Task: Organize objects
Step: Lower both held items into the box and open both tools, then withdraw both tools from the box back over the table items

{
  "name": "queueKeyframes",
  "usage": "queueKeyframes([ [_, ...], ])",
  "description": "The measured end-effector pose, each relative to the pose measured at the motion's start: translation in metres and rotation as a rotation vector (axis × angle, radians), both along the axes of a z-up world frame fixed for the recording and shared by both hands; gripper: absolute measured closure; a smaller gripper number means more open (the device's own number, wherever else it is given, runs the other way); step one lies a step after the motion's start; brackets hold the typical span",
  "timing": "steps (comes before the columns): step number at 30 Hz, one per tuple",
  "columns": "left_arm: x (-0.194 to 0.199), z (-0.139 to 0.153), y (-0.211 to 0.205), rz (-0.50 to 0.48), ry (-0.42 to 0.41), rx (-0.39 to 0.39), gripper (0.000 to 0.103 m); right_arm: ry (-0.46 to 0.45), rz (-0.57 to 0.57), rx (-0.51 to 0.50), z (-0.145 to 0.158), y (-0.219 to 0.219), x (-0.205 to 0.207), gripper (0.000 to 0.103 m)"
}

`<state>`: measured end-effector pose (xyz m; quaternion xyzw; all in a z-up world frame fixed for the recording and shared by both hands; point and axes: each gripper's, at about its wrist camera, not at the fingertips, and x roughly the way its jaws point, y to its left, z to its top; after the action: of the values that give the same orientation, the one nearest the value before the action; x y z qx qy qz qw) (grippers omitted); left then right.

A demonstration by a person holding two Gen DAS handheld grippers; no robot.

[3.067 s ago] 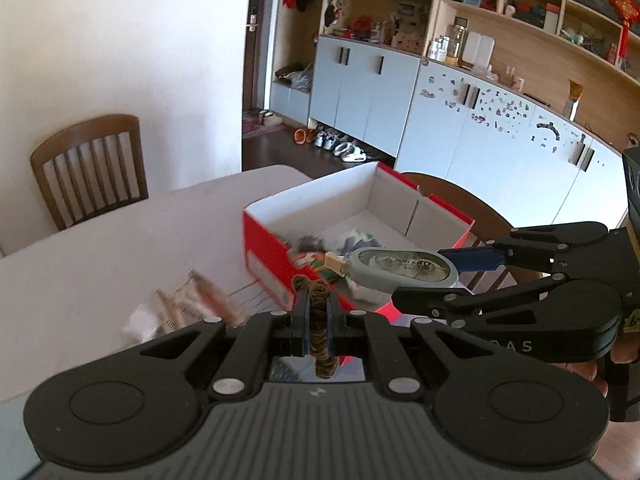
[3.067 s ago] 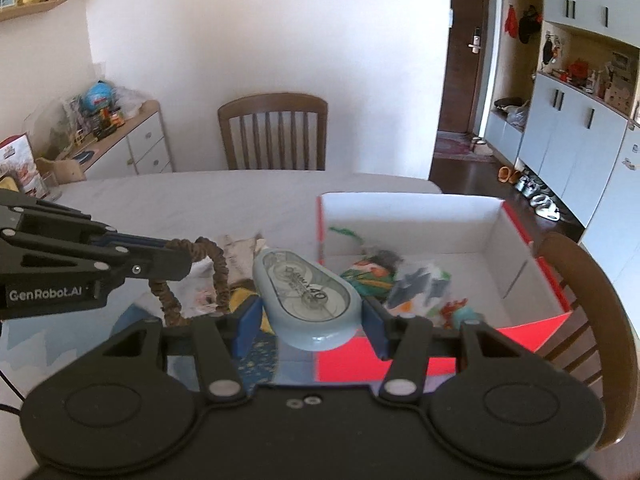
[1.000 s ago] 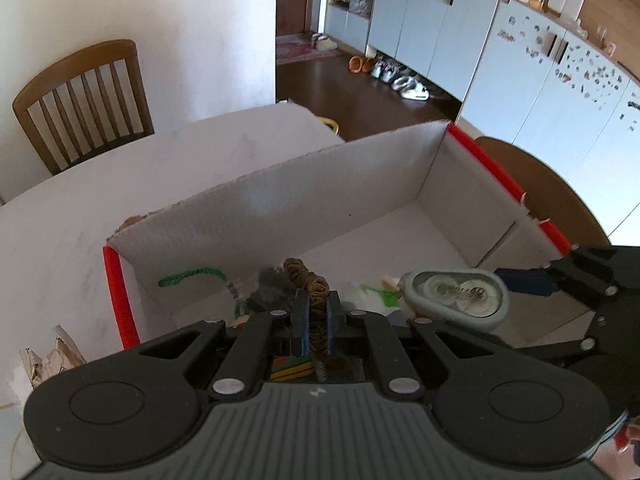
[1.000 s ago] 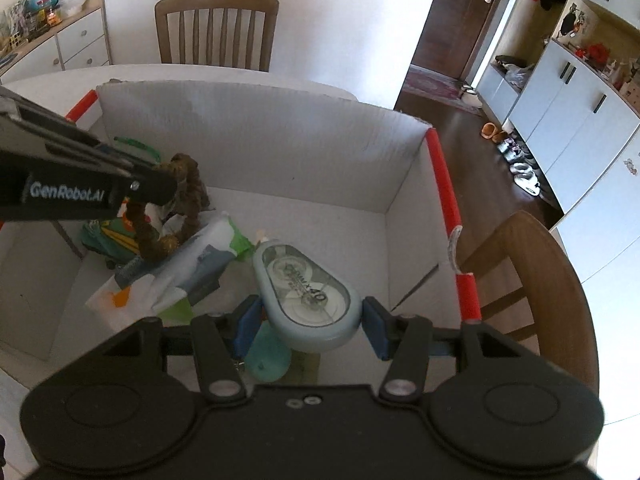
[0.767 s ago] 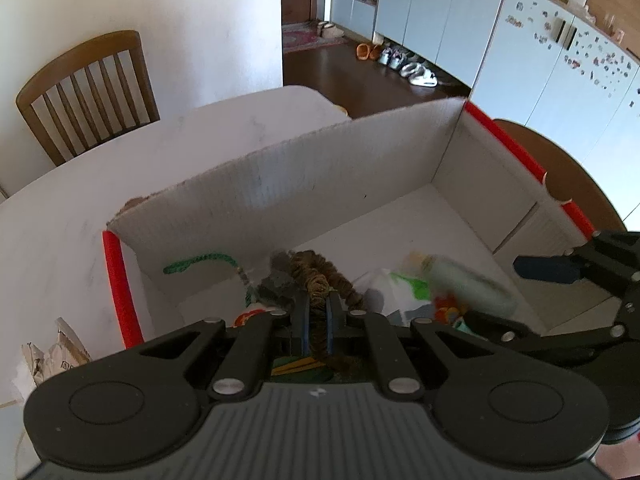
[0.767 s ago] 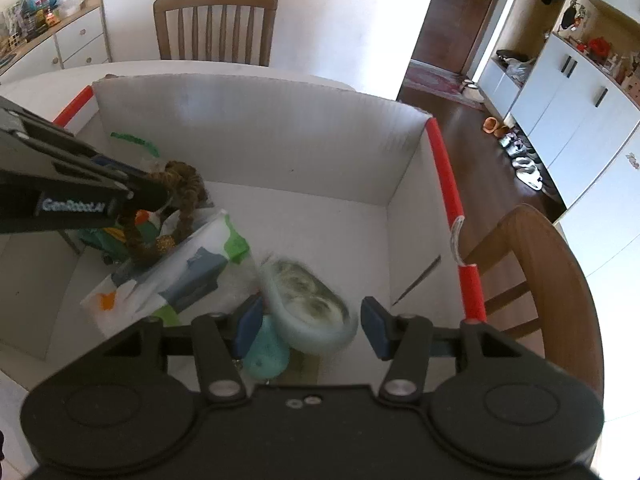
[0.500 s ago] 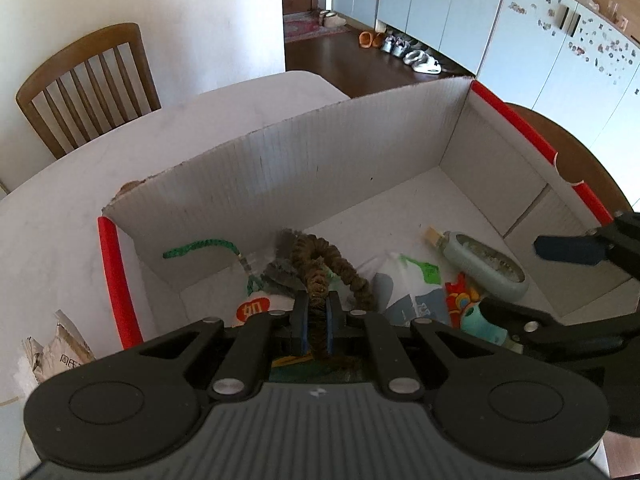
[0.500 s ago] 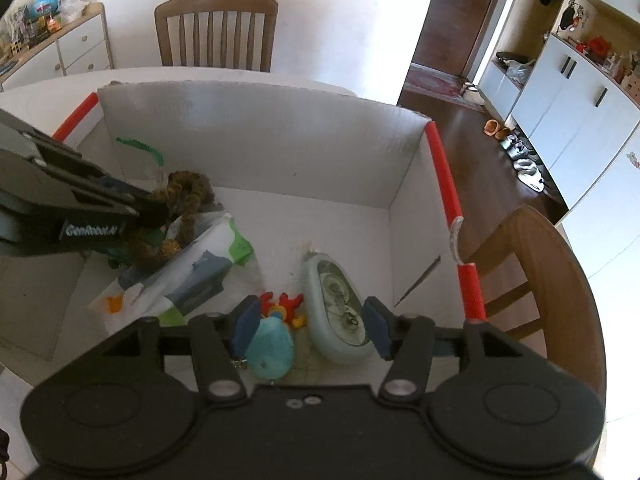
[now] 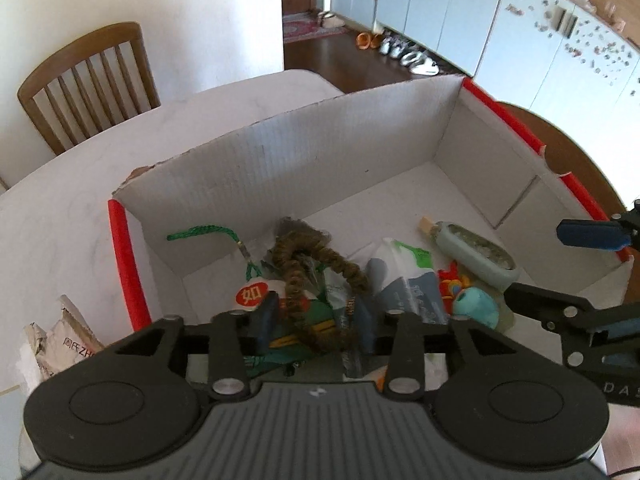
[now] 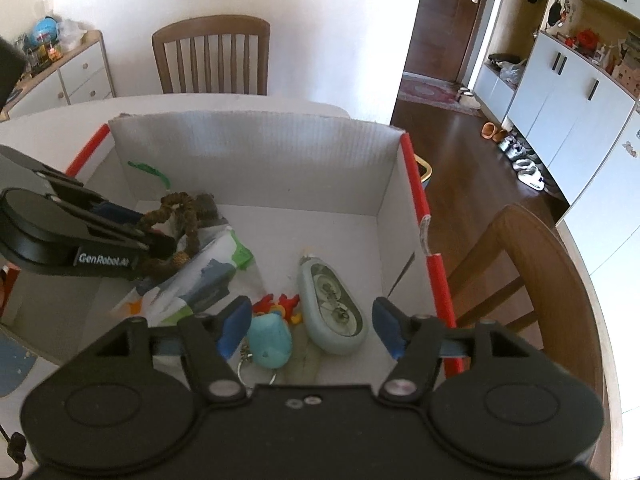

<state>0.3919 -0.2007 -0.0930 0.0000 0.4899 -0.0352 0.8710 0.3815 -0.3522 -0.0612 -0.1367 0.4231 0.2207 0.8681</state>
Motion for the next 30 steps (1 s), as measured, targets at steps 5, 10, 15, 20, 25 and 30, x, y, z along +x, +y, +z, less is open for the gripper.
queueKeyframes([
  [5, -0.012, 0.010, -0.002, -0.008, -0.029, -0.008, 0.042, -0.007, -0.009, 0.033, 0.010, -0.004, -0.006, 0.036],
  [10, -0.024, 0.022, -0.001, -0.002, -0.052, -0.031, 0.042, -0.013, -0.016, 0.071, 0.021, -0.010, -0.015, 0.034],
  [15, -0.040, 0.037, 0.004, 0.009, -0.081, -0.054, 0.042, -0.018, -0.024, 0.112, 0.033, -0.015, -0.027, 0.032],
  [20, -0.057, 0.052, 0.011, 0.016, -0.123, -0.081, 0.042, -0.033, -0.021, 0.145, 0.045, -0.015, -0.039, 0.032],
  [25, -0.075, 0.064, 0.019, 0.003, -0.160, -0.097, 0.039, -0.046, -0.036, 0.186, 0.058, -0.011, -0.055, 0.029],
  [30, -0.094, 0.076, 0.031, -0.004, -0.190, -0.111, 0.038, -0.061, -0.047, 0.204, 0.068, -0.004, -0.069, 0.024],
])
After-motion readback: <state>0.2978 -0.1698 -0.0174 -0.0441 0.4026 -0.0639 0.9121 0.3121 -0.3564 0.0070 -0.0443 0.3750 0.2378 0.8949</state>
